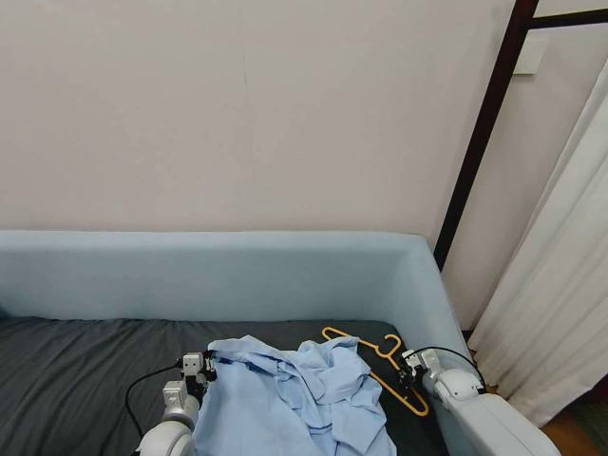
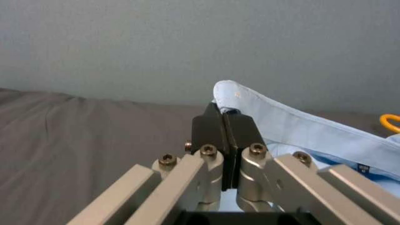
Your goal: Pick up the clothes from the sofa and hang them on the clothes hanger.
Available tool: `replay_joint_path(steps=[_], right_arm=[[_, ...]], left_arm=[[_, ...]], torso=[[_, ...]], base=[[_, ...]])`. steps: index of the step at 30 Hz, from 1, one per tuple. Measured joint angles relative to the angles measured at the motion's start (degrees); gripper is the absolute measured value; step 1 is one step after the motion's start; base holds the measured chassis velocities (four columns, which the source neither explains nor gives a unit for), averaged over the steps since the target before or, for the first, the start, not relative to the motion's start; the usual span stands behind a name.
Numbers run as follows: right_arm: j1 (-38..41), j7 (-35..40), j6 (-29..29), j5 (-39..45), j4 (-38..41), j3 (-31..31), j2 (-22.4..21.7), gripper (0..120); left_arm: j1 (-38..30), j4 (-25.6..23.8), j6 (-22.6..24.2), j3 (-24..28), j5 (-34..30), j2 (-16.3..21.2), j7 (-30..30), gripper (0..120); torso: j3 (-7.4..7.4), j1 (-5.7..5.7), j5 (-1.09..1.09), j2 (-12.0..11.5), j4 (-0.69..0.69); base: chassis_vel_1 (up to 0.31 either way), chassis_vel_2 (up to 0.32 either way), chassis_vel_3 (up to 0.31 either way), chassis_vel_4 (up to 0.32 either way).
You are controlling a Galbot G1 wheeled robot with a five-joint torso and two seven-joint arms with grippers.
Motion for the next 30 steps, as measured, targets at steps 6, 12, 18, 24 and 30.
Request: replay_joint_path(steps=[6, 12, 18, 24, 30], right_arm=[[-1.43, 4.34, 2.83, 1.41, 7.25, 0.12, -2.21, 5], [-2.73, 10.65, 7.32, -1.3, 17.06, 0.22, -5.52, 5], [-4.51, 13.67, 9.13, -1.94, 24.65, 1.19, -8.37, 5], [-8.73, 16.73, 13.38, -7.61, 32.64, 2.54, -12.77, 5], [-14.44, 19.54, 16.03, -14.21, 39.04, 3.52, -15.93, 5]], left_arm=[[0.3, -0.53, 0.09, 0.09, -0.02, 0.25, 0.07, 0], [1.01, -2.25, 0.5, 0.21, -0.18, 0.89, 0.23, 0], [1.59, -4.42, 1.19, 0.22, -0.7, 1.68, 0.37, 0], [1.95, -6.82, 1.95, 0.2, -1.42, 2.77, 0.84, 0], [1.93, -8.34, 2.93, 0.28, -2.82, 2.81, 0.91, 0]], torso=[[0.0, 0.0, 0.0, 0.0, 0.01], [0.0, 0.0, 0.0, 0.0, 0.02], [0.0, 0.0, 0.0, 0.0, 0.02], [0.0, 0.0, 0.0, 0.0, 0.02], [-0.01, 0.0, 0.0, 0.0, -0.01]], base=[[0.0, 0.0, 0.0, 0.0], [0.0, 0.0, 0.0, 0.0], [0.0, 0.0, 0.0, 0.0], [0.0, 0.0, 0.0, 0.0], [0.0, 0.0, 0.0, 0.0]])
